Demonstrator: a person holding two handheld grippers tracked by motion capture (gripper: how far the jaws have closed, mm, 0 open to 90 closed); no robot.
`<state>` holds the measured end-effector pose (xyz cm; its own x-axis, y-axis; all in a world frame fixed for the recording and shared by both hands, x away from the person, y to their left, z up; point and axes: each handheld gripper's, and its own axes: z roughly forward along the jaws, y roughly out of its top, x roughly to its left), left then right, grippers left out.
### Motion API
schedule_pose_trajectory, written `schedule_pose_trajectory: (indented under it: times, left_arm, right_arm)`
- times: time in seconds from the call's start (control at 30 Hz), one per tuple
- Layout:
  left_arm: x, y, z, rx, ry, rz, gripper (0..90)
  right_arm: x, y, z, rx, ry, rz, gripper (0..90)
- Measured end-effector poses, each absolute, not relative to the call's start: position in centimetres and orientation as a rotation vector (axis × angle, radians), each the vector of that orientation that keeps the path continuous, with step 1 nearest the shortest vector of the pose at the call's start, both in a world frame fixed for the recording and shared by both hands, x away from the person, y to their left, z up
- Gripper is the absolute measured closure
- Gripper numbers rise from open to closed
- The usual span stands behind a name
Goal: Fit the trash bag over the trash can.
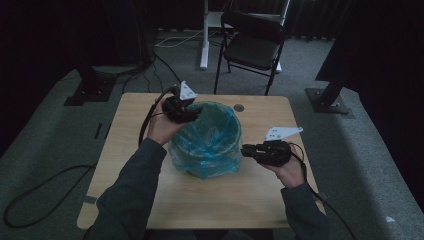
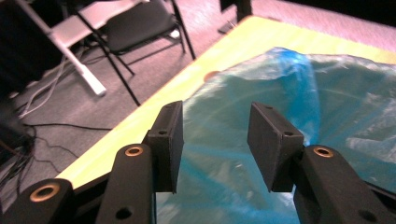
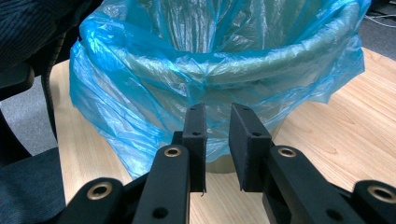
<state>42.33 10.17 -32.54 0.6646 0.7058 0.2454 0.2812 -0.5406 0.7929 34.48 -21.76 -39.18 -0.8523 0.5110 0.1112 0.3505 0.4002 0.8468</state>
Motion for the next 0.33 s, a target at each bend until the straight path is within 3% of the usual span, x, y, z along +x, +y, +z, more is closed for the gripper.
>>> schedule_pose_trajectory:
  times: [0.33]
  left_arm:
    - [40.4,14.2,-32.6,1.982,0.826,0.75,54.8]
  right_arm:
    - [34.6,-22.0,-39.1,0.781,2.468,1.438,76.1]
